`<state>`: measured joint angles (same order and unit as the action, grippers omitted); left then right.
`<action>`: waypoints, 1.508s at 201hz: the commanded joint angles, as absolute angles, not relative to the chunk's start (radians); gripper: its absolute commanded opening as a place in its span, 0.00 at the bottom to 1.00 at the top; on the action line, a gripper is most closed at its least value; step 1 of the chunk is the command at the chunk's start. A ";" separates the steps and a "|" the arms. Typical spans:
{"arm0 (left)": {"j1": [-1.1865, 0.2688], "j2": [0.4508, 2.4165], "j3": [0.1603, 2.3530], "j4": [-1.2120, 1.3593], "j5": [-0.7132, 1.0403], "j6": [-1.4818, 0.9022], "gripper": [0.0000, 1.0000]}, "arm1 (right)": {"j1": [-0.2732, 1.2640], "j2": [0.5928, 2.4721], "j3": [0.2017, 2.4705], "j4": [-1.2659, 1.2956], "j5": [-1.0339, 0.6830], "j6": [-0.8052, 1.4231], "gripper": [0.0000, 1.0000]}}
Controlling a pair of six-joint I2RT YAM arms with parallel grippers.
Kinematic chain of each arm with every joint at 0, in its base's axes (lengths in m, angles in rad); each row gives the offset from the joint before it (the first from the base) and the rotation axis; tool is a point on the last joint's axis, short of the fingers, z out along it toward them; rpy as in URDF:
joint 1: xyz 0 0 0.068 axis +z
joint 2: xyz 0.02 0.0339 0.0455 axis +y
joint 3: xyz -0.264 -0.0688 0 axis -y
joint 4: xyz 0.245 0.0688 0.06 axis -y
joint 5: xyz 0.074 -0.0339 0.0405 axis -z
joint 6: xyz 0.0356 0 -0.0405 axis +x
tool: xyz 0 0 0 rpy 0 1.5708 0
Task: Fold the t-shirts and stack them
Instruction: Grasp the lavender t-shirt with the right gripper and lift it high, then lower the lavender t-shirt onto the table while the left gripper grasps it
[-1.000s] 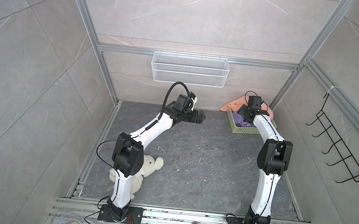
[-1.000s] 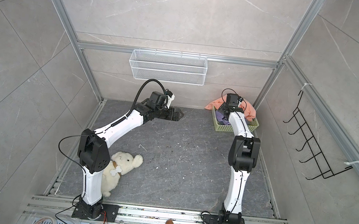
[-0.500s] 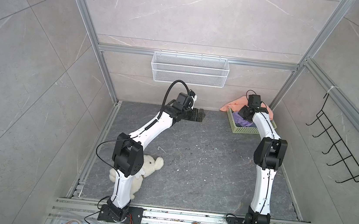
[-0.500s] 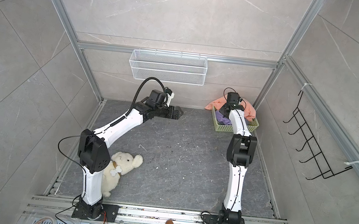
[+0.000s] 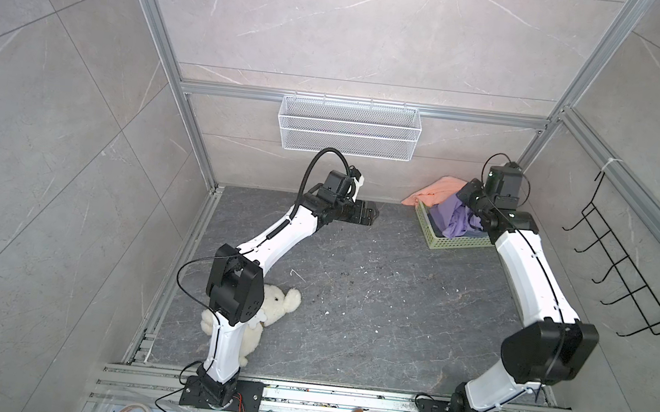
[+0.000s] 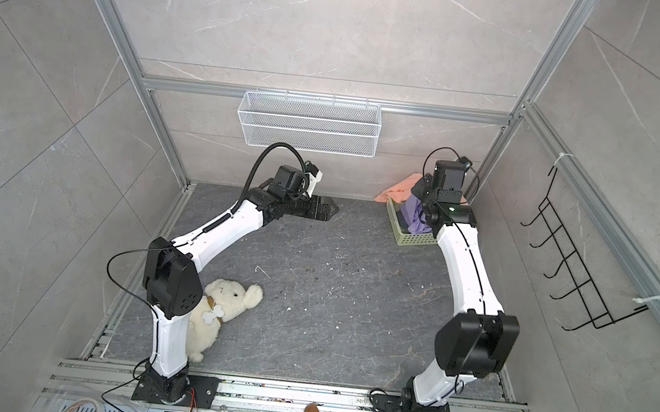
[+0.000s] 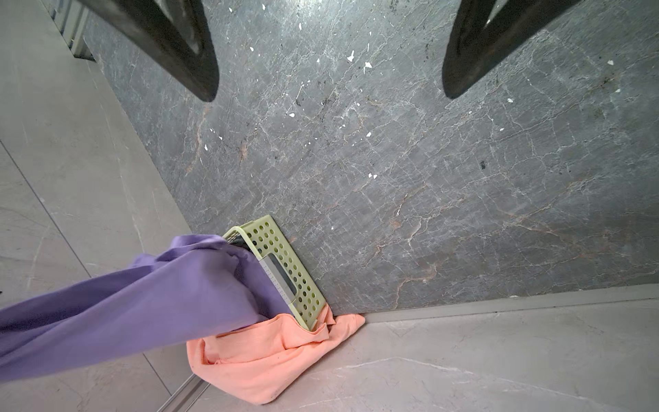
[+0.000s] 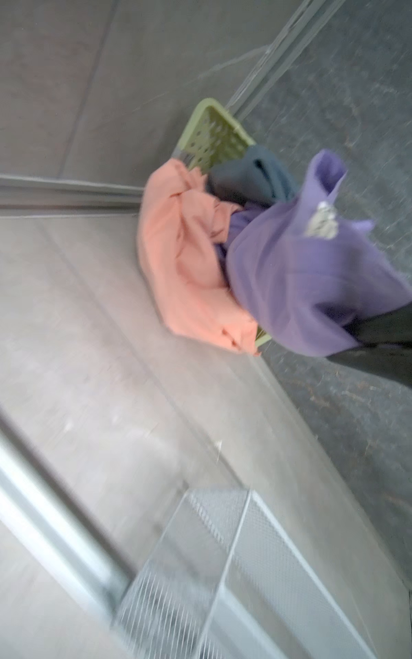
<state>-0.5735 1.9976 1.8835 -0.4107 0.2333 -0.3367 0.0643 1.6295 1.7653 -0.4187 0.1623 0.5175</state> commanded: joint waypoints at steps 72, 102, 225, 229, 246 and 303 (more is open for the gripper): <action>-0.417 1.757 1.657 -0.199 0.379 -0.450 1.00 | 0.355 1.570 2.261 -0.418 -0.137 0.436 0.00; -0.368 1.673 1.582 -0.189 0.359 -0.443 1.00 | 0.372 1.515 2.218 -0.367 -0.165 0.484 0.00; -0.299 1.575 1.423 -0.116 0.305 -0.470 1.00 | 0.513 1.664 2.365 -0.353 -0.333 0.636 0.00; -0.299 1.572 1.421 -0.119 0.299 -0.470 1.00 | 0.514 1.647 2.338 -0.359 -0.316 0.632 0.00; -0.293 1.562 1.408 -0.131 0.279 -0.470 1.00 | 0.512 1.553 2.181 -0.418 -0.191 0.574 0.02; -0.305 1.591 1.433 -0.291 0.263 -0.412 1.00 | 0.384 1.517 1.994 -0.838 0.362 0.480 0.80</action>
